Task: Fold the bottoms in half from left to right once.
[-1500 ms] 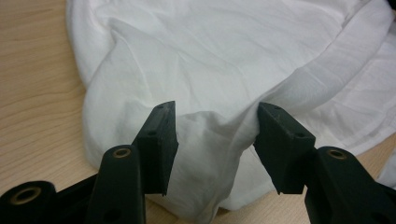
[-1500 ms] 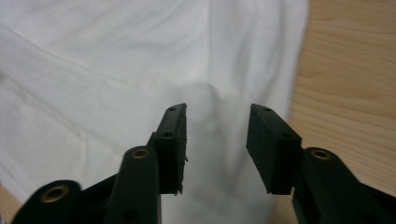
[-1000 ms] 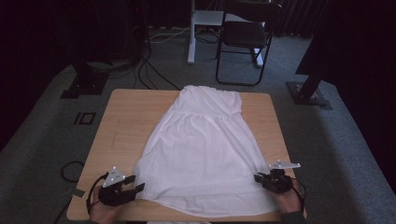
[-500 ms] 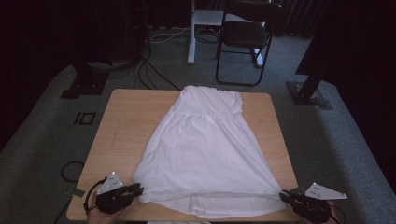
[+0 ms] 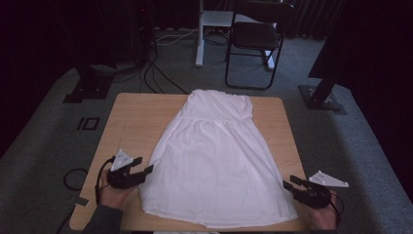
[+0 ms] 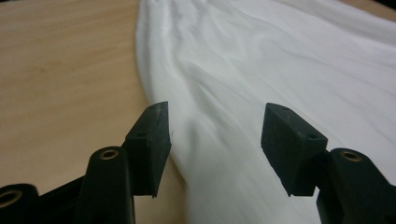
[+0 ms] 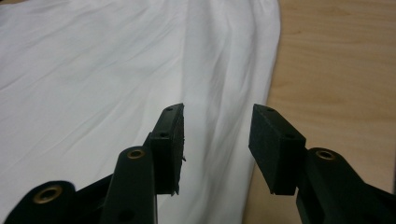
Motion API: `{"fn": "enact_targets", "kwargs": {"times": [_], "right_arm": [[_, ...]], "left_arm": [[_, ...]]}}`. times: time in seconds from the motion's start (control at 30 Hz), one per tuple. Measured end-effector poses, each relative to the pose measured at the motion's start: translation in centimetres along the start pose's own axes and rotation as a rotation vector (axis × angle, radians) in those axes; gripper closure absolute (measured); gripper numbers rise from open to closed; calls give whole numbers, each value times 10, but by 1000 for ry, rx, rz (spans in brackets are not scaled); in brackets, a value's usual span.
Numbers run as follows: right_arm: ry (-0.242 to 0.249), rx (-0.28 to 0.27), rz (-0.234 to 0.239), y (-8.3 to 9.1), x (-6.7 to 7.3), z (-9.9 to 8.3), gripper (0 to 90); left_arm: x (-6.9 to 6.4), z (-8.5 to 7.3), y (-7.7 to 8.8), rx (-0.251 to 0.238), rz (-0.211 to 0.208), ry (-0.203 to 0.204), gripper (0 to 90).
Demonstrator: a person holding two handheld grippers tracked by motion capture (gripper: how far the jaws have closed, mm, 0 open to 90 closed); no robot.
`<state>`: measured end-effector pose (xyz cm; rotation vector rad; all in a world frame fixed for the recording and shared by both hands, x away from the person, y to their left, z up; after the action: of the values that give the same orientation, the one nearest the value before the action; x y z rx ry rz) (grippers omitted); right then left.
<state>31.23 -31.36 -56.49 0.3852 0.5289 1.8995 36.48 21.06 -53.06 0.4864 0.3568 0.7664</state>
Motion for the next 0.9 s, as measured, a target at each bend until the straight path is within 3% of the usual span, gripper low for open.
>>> {"fn": "enact_targets", "kwargs": {"times": [0.13,0.27,0.4,0.57,0.67,0.83,0.87,0.9], "right_arm": [[6,41,25,-41,-1,17,505],[47,60,10,-76,1,40,504],[33,43,-2,-109,-4,70,493],[-9,83,-2,-158,-13,94,474],[-37,100,7,-184,-11,103,471],[-38,140,25,-213,1,109,474],[-29,169,15,-218,2,107,523],[-21,201,17,-221,3,105,645]], "left_arm": [[21,26,-27,-12,8,19,418],[41,39,-51,29,14,36,408],[64,36,-73,78,20,93,407],[85,21,-95,113,8,198,410],[90,11,-105,141,-15,236,414],[85,10,-113,139,-46,241,450],[84,10,-114,134,-50,245,468],[82,10,-115,133,-59,250,510]]}}
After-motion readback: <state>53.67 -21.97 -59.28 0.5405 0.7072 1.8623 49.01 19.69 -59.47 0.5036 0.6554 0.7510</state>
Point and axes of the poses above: each handheld gripper's, and its own axes: y roughly backward along the jaws, z roughly out of its top, x roughly to its left, the point moved 7 cm from there along -y, roughly forward along the jaws, and after that the axes turned 12 degrees about -z, right-handed, at the moved point
